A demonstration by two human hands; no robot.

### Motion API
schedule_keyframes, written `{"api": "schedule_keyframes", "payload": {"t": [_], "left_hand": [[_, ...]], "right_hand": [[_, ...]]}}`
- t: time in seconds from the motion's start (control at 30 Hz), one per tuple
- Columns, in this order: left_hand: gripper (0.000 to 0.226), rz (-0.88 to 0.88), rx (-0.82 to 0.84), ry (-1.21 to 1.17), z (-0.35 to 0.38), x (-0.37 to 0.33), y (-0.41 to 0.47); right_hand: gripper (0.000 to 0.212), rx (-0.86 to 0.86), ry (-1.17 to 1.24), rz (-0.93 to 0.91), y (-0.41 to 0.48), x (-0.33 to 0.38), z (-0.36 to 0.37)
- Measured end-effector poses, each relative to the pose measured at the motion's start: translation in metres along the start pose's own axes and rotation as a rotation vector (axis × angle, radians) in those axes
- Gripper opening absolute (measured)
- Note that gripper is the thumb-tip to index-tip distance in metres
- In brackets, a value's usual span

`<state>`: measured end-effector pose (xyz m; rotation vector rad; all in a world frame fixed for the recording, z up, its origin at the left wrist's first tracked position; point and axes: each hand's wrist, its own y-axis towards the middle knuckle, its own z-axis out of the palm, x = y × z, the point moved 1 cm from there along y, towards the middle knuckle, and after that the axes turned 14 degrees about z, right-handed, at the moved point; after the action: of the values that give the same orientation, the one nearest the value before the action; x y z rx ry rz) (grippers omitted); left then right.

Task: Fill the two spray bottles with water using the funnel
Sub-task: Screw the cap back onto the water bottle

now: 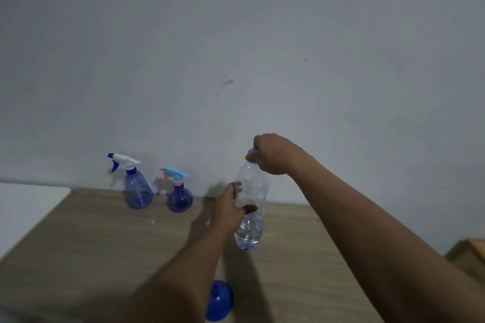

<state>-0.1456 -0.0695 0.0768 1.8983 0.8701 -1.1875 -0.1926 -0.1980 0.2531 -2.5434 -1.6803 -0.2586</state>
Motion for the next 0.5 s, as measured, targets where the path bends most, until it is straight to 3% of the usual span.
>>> {"api": "schedule_keyframes", "payload": {"t": [0.07,0.23,0.3,0.4,0.5], "left_hand": [[0.064,0.004,-0.004,0.013,0.000,0.000,-0.001],[0.062,0.003,0.031,0.073,0.000,0.001,-0.001],[0.063,0.003,0.022,0.070,0.000,0.004,0.001],[0.059,-0.004,0.018,0.082,0.002,0.009,0.003],[0.055,-0.005,-0.013,0.087,0.005,0.013,0.003]], "right_hand": [[0.023,-0.091,-0.082,-0.042,-0.001,0.002,0.007],[0.048,-0.328,-0.202,0.031,-0.002,-0.007,0.023],[0.046,-0.220,-0.094,0.026,0.001,-0.013,0.025],[0.030,0.024,0.323,0.039,0.002,-0.023,0.027],[0.023,0.005,0.458,0.065,0.002,-0.023,0.033]]}}
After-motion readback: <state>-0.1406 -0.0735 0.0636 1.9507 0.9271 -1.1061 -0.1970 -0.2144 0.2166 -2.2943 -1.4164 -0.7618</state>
